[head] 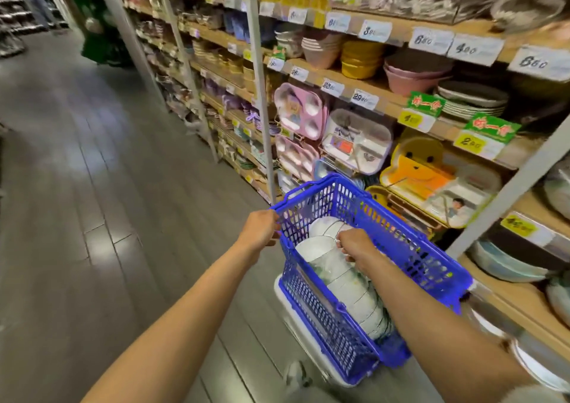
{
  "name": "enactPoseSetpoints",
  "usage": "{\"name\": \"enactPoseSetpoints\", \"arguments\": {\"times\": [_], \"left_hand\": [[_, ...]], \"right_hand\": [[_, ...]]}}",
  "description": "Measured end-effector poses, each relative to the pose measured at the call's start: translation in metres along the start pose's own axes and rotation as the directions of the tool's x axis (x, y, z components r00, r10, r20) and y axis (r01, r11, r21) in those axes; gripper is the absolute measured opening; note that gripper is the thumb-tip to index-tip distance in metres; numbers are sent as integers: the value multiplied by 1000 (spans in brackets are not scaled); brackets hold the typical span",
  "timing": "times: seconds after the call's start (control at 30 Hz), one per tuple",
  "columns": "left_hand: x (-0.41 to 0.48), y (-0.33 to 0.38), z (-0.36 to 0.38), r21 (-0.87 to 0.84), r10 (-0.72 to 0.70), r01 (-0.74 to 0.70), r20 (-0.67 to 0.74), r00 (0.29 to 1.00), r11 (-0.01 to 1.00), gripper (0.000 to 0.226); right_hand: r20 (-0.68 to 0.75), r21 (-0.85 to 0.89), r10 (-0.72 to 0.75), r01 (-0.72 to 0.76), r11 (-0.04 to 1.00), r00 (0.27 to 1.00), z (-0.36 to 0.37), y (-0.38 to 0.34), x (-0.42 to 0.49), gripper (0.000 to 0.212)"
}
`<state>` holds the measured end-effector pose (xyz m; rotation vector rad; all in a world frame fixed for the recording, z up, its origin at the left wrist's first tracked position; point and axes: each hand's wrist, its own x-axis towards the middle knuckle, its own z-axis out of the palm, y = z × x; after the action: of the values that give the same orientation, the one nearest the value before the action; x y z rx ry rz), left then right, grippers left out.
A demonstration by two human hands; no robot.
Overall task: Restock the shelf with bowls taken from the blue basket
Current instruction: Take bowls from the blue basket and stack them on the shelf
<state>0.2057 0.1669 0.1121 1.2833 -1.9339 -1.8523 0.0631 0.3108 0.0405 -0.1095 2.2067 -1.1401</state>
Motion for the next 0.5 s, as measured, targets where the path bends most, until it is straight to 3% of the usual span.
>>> {"name": "enactPoseSetpoints", "arguments": {"times": [0.1,0.27,0.43,0.5], "left_hand": [[47,8,10,71,-8,3,74,997,997,22],[125,16,31,283,-40,-9,166,985,959,21],[187,13,62,537,-28,-118,257,966,835,29],[210,2,74,612,-85,-126,303,949,780,22]], "right_hand": [[-18,-164,13,-16,986,1000,11,1,44,34],[-36,-286,95,-101,953,995,23,1,104,36],[-39,-372,147,-151,916,988,33,14,138,38],[-39,-405,164,-165,899,986,38,20,145,36]]}}
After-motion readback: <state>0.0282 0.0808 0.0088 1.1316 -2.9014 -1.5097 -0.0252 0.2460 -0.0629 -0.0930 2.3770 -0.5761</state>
